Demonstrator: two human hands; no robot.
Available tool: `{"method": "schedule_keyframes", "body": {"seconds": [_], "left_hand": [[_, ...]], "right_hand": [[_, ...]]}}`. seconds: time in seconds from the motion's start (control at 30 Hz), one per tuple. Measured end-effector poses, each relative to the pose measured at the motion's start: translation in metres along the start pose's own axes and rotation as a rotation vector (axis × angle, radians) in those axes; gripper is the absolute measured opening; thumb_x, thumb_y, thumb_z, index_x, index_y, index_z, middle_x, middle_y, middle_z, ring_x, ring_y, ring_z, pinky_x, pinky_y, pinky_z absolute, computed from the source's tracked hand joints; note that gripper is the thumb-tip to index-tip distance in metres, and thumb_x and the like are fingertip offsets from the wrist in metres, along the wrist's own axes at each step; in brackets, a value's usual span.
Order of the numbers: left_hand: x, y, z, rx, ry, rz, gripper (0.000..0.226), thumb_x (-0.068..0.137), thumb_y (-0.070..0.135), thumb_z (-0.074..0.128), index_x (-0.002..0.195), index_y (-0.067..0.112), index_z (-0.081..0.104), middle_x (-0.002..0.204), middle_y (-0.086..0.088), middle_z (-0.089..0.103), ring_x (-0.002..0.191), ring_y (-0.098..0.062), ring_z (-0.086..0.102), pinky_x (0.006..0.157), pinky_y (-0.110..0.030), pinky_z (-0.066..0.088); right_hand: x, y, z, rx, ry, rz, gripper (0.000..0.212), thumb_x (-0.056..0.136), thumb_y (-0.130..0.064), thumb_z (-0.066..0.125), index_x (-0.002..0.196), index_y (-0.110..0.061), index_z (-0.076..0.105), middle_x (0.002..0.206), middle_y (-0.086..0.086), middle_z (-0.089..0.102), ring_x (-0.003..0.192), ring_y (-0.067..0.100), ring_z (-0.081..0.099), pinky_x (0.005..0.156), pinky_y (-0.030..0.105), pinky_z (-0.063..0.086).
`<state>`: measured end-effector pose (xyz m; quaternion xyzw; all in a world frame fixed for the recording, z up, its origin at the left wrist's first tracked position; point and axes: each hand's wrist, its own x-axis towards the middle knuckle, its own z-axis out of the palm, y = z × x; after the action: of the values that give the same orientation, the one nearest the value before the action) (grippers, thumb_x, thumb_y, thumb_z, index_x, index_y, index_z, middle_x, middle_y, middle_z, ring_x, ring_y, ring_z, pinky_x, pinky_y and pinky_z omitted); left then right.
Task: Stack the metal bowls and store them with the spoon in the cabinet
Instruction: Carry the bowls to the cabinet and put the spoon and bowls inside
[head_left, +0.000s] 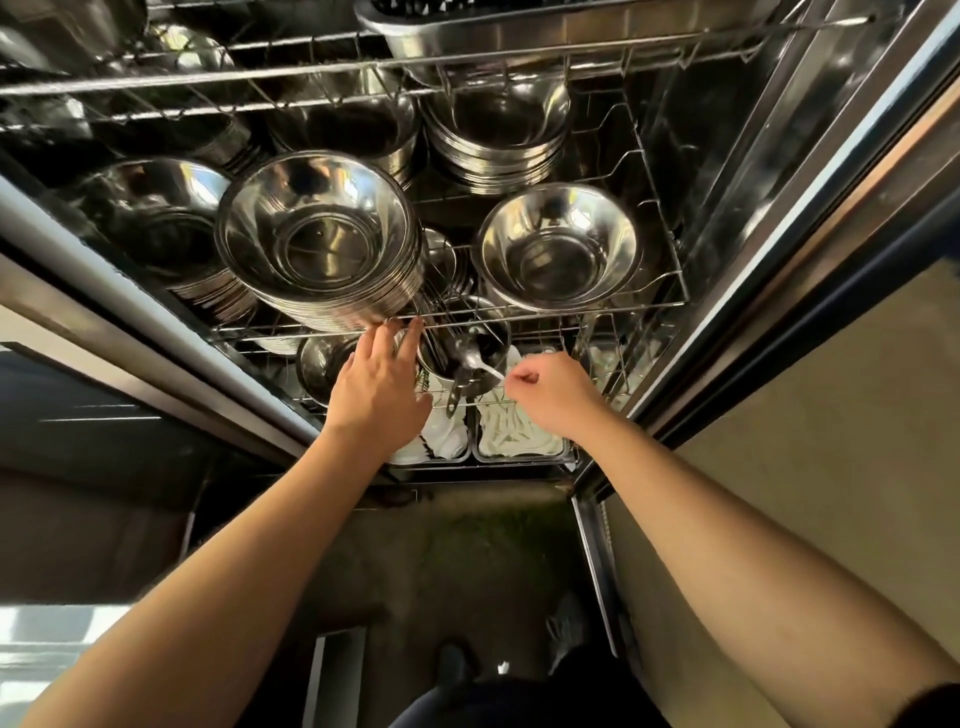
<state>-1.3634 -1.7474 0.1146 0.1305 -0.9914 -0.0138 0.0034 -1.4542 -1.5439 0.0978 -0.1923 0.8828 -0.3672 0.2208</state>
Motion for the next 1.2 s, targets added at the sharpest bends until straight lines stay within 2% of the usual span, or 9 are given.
{"method": "schedule_keyframes", "body": {"seconds": [0.07, 0.13, 0.27, 0.5, 0.63, 0.77, 0.93, 1.07, 1.2], "left_hand": [[0.0, 0.0, 0.0, -0.001, -0.008, -0.007, 0.096, 0.085, 0.046, 0.067, 0.159, 0.018, 0.012, 0.156, -0.014, 0.031, 0.147, -0.033, 0.023, 0.11, -0.046, 0.039], [0.0, 0.001, 0.001, -0.003, -0.015, -0.018, 0.097, 0.085, 0.045, 0.067, 0.159, 0.019, 0.011, 0.157, -0.014, 0.03, 0.147, -0.032, 0.023, 0.11, -0.047, 0.04], [0.001, 0.002, 0.001, -0.015, -0.023, -0.029, 0.097, 0.085, 0.043, 0.067, 0.16, 0.02, 0.01, 0.156, -0.013, 0.029, 0.147, -0.031, 0.022, 0.111, -0.045, 0.038], [0.002, 0.005, 0.0, -0.019, -0.02, -0.043, 0.094, 0.088, 0.042, 0.065, 0.16, 0.02, 0.008, 0.156, -0.014, 0.03, 0.146, -0.031, 0.024, 0.109, -0.043, 0.04], [0.002, 0.005, -0.001, -0.016, -0.026, -0.056, 0.096, 0.087, 0.042, 0.066, 0.16, 0.021, 0.008, 0.156, -0.013, 0.029, 0.146, -0.03, 0.023, 0.109, -0.042, 0.04], [0.001, 0.007, -0.003, -0.025, -0.04, -0.054, 0.097, 0.086, 0.039, 0.066, 0.16, 0.02, 0.006, 0.155, -0.014, 0.029, 0.146, -0.03, 0.023, 0.109, -0.042, 0.041], [0.001, 0.009, -0.007, -0.043, -0.074, -0.066, 0.098, 0.085, 0.039, 0.065, 0.16, 0.021, 0.004, 0.158, -0.012, 0.023, 0.148, -0.029, 0.018, 0.11, -0.043, 0.04], [0.001, 0.009, -0.009, -0.054, -0.075, -0.064, 0.098, 0.084, 0.038, 0.066, 0.16, 0.021, 0.006, 0.157, -0.011, 0.025, 0.147, -0.029, 0.02, 0.109, -0.044, 0.042], [0.001, 0.01, -0.009, -0.055, -0.07, -0.067, 0.098, 0.083, 0.038, 0.067, 0.159, 0.02, 0.009, 0.156, -0.011, 0.027, 0.147, -0.03, 0.02, 0.108, -0.044, 0.042]], "right_hand": [[0.018, 0.006, 0.01, 0.096, 0.011, 0.106, 0.034, 0.091, -0.018, 0.057, 0.057, -0.01, 0.056, 0.051, 0.005, 0.047, 0.043, 0.015, 0.039, 0.052, 0.029, 0.035], [0.035, 0.009, 0.02, 0.201, 0.029, 0.209, 0.029, 0.086, -0.018, 0.058, 0.058, -0.013, 0.054, 0.051, 0.002, 0.04, 0.045, 0.017, 0.037, 0.052, 0.028, 0.031], [0.068, 0.018, 0.037, 0.295, 0.055, 0.394, 0.021, 0.086, -0.019, 0.062, 0.083, -0.002, 0.074, 0.063, 0.006, 0.056, 0.052, 0.02, 0.05, 0.053, 0.028, 0.039], [0.104, 0.031, 0.057, 0.202, 0.042, 0.496, 0.021, 0.089, -0.011, 0.059, 0.106, -0.004, 0.07, 0.098, 0.011, 0.072, 0.077, 0.026, 0.07, 0.051, 0.026, 0.049], [0.112, 0.03, 0.064, 0.18, 0.064, 0.508, 0.007, 0.088, -0.009, 0.063, 0.093, -0.005, 0.066, 0.083, 0.008, 0.066, 0.064, 0.022, 0.064, 0.054, 0.031, 0.059], [0.115, 0.028, 0.068, 0.202, 0.098, 0.524, 0.012, 0.085, -0.009, 0.068, 0.078, -0.01, 0.058, 0.088, 0.012, 0.072, 0.078, 0.029, 0.073, 0.058, 0.033, 0.059], [0.118, 0.025, 0.07, 0.289, 0.018, 0.58, 0.015, 0.086, -0.01, 0.075, 0.088, -0.003, 0.062, 0.064, 0.009, 0.064, 0.046, 0.018, 0.059, 0.041, 0.025, 0.052], [0.118, 0.023, 0.069, 0.314, -0.017, 0.591, 0.02, 0.088, -0.017, 0.076, 0.093, -0.003, 0.062, 0.066, 0.008, 0.064, 0.06, 0.019, 0.065, 0.049, 0.026, 0.053], [0.114, 0.024, 0.065, 0.35, -0.033, 0.59, 0.026, 0.089, -0.024, 0.074, 0.102, -0.004, 0.064, 0.07, 0.008, 0.065, 0.051, 0.017, 0.06, 0.045, 0.025, 0.049]]}}
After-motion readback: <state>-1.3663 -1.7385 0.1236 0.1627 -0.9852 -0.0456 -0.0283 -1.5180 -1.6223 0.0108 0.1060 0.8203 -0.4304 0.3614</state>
